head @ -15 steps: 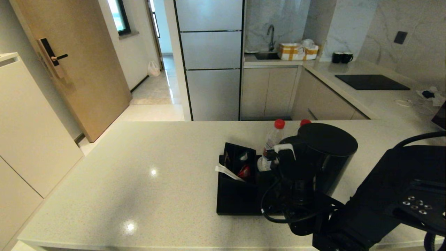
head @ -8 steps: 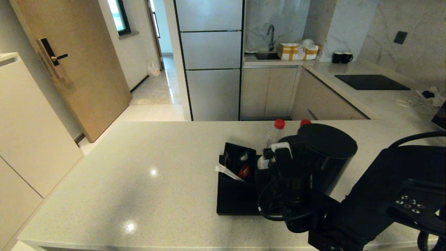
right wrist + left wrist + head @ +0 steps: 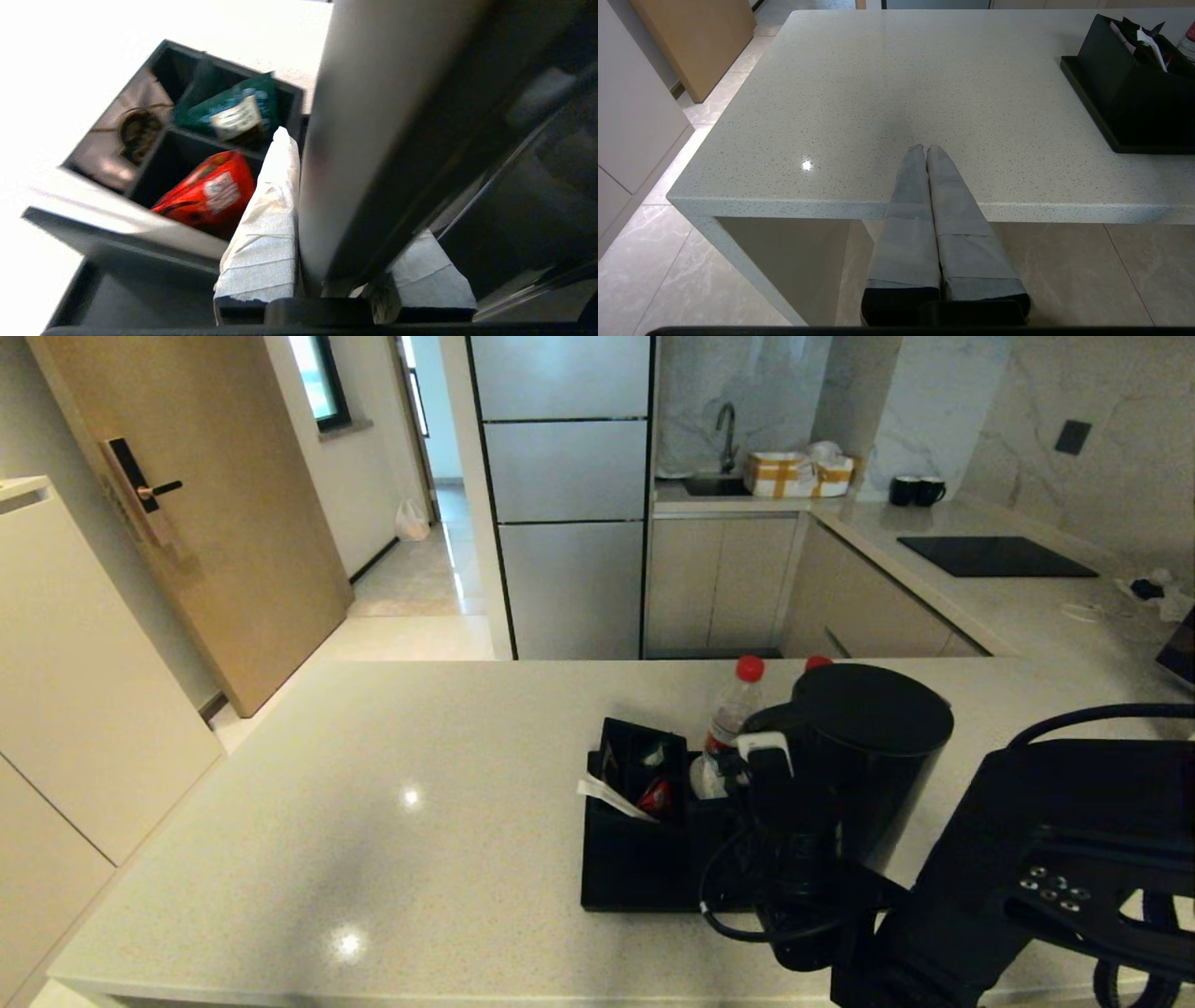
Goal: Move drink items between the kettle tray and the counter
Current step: Return the kettle to its original position
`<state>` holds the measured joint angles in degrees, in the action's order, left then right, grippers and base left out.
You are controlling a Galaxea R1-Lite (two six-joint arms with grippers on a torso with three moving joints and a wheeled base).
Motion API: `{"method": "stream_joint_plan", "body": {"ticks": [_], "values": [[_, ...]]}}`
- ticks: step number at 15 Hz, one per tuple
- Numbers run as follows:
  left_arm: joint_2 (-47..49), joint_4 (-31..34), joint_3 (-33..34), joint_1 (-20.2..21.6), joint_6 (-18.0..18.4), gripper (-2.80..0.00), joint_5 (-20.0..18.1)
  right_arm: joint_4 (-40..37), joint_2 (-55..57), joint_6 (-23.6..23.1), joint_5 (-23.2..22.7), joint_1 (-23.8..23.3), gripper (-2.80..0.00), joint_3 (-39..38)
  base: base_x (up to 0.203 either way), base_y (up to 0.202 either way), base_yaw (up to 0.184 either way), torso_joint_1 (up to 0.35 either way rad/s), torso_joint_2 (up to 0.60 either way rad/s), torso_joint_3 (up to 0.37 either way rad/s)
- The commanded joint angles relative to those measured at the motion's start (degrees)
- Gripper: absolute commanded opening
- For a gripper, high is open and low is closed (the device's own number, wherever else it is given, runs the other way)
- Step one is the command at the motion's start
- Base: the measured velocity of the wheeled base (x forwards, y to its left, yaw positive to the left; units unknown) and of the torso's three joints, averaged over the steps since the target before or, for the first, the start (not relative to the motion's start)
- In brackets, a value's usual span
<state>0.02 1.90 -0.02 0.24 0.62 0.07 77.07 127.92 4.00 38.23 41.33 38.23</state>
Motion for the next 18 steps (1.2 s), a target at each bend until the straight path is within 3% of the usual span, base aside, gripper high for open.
{"method": "stream_joint_plan", "body": {"ticks": [1,7,18], "values": [[0.0,0.0,0.0,0.0,0.0,-2.8,0.0,1.0,1.2,0.2,0.3,-0.5,-2.8,-1.2,0.0,0.0,0.0,0.0,0.0,0.0],[0.0,0.0,0.0,0.0,0.0,-2.8,0.0,-0.2,0.9,-3.3,0.1,-0.4,-2.8,2.8,0.0,0.0,0.0,0.0,0.0,0.0],[0.0,0.0,0.0,0.0,0.0,-2.8,0.0,-2.7,-1.5,-3.2,0.6,1.3,-2.8,4.4,0.0,0.0,0.0,0.0,0.0,0.0]]}}
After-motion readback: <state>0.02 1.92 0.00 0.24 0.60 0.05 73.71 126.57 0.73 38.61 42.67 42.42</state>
